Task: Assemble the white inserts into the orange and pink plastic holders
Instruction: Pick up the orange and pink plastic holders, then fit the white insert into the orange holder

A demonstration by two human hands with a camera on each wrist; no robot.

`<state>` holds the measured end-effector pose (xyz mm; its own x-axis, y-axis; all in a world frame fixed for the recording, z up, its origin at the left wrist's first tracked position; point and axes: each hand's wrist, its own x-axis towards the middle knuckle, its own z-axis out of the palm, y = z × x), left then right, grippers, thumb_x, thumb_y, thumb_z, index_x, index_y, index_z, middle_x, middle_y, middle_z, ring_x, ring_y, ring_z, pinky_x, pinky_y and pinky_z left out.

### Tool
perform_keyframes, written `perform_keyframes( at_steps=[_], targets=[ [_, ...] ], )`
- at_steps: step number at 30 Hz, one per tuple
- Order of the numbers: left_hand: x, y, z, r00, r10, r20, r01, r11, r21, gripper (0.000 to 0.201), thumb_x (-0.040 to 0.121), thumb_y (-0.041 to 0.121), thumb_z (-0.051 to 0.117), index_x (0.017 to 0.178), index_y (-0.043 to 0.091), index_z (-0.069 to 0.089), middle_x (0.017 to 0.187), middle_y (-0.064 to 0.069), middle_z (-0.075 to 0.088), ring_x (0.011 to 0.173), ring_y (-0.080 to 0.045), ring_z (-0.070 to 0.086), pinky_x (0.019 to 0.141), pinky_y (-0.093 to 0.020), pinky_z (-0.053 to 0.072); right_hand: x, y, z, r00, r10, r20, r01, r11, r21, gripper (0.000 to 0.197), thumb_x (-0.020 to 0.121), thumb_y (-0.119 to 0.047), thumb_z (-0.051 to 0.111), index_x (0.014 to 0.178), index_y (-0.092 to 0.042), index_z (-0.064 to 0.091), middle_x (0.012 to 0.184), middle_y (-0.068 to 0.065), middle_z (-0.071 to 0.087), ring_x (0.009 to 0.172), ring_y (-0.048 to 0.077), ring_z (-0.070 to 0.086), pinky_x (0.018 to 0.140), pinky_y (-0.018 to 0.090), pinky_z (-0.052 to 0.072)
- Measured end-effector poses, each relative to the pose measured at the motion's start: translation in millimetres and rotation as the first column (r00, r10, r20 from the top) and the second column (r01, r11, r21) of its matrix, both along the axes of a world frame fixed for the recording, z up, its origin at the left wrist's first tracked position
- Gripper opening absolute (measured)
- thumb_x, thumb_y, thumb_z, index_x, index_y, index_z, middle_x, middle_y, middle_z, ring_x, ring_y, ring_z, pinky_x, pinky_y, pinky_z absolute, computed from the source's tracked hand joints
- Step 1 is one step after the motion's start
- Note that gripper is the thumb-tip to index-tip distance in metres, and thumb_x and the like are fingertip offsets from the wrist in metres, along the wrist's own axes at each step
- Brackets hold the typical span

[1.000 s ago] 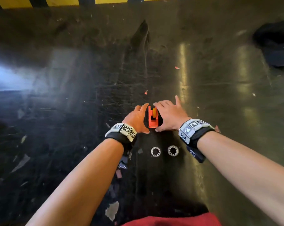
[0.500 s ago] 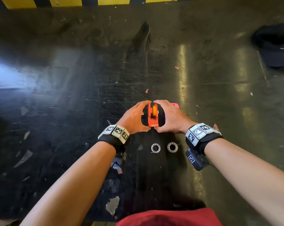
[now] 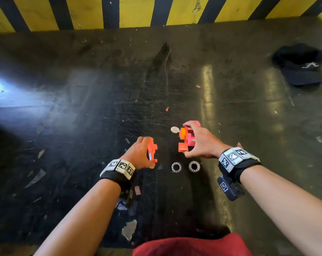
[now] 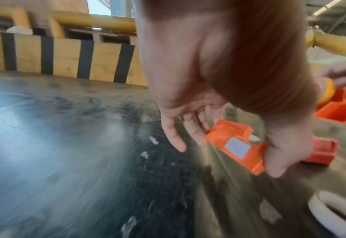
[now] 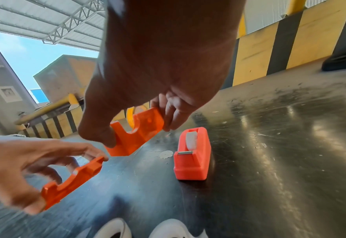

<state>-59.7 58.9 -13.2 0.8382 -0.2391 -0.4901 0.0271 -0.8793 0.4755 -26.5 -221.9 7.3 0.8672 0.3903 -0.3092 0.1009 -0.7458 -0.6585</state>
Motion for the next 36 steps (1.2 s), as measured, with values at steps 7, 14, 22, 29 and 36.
perform_keyframes(
  at_steps=[7,14,22,29,36],
  targets=[
    [-32,-8,-17,1.000,-0.021,-0.001,0.021,0.943,0.331,0.114,0.068,0.056,0.085,0.158,0.025,0.022,0.157,-0.010,0.033,0.142,-0.036,0.041,0.109,-0.056,0.047,-19,2,3,1.000,0.027,0.011,-0.027,0.999,0.036,0.101,0.062,-0.046,0.089,0.147,-0.026,0.037,0.131,0.001,0.057,0.112,0.022,0.064,0.098,0.038,0.056],
    [-6,-27,14,0.987,0.142,0.069,-0.132,0.982,-0.135,0.071,0.087,0.056,0.071,0.146,0.025,0.050,0.148,-0.003,0.053,0.128,-0.021,0.057,0.108,-0.043,0.051,-29,0,6,0.996,0.020,0.091,-0.028,0.997,0.077,0.105,0.068,-0.039,0.092,0.155,-0.020,0.037,0.149,0.000,0.052,0.132,0.016,0.053,0.105,0.022,0.041],
    [21,-67,46,0.972,0.162,-0.169,-0.225,0.844,-0.486,0.036,0.098,0.031,0.067,0.130,0.016,0.066,0.111,-0.002,0.078,0.096,-0.011,0.077,0.088,-0.029,0.062,-33,1,9,0.993,0.018,0.115,-0.033,0.991,0.131,0.103,0.070,-0.029,0.094,0.156,-0.016,0.038,0.148,-0.005,0.052,0.124,-0.003,0.041,0.095,-0.001,0.028],
    [4,-44,22,0.984,0.180,0.014,-0.170,0.952,-0.253,0.030,0.083,0.034,0.078,0.111,0.027,0.071,0.097,0.008,0.075,0.092,-0.008,0.071,0.090,-0.031,0.059,-36,-13,1,0.998,-0.021,0.051,0.020,0.999,0.026,0.108,0.070,-0.045,0.087,0.159,-0.024,0.031,0.159,-0.001,0.043,0.139,0.020,0.050,0.112,0.033,0.044],
    [-18,-50,-8,0.985,-0.099,0.139,0.071,0.978,0.196,0.043,0.087,0.044,0.070,0.127,0.029,0.062,0.123,-0.001,0.064,0.118,-0.025,0.058,0.101,-0.044,0.048,-32,-15,-1,0.997,-0.054,0.053,0.053,0.998,0.016,0.107,0.072,-0.048,0.089,0.158,-0.026,0.031,0.160,-0.002,0.040,0.138,0.019,0.050,0.110,0.034,0.044]
  ],
)
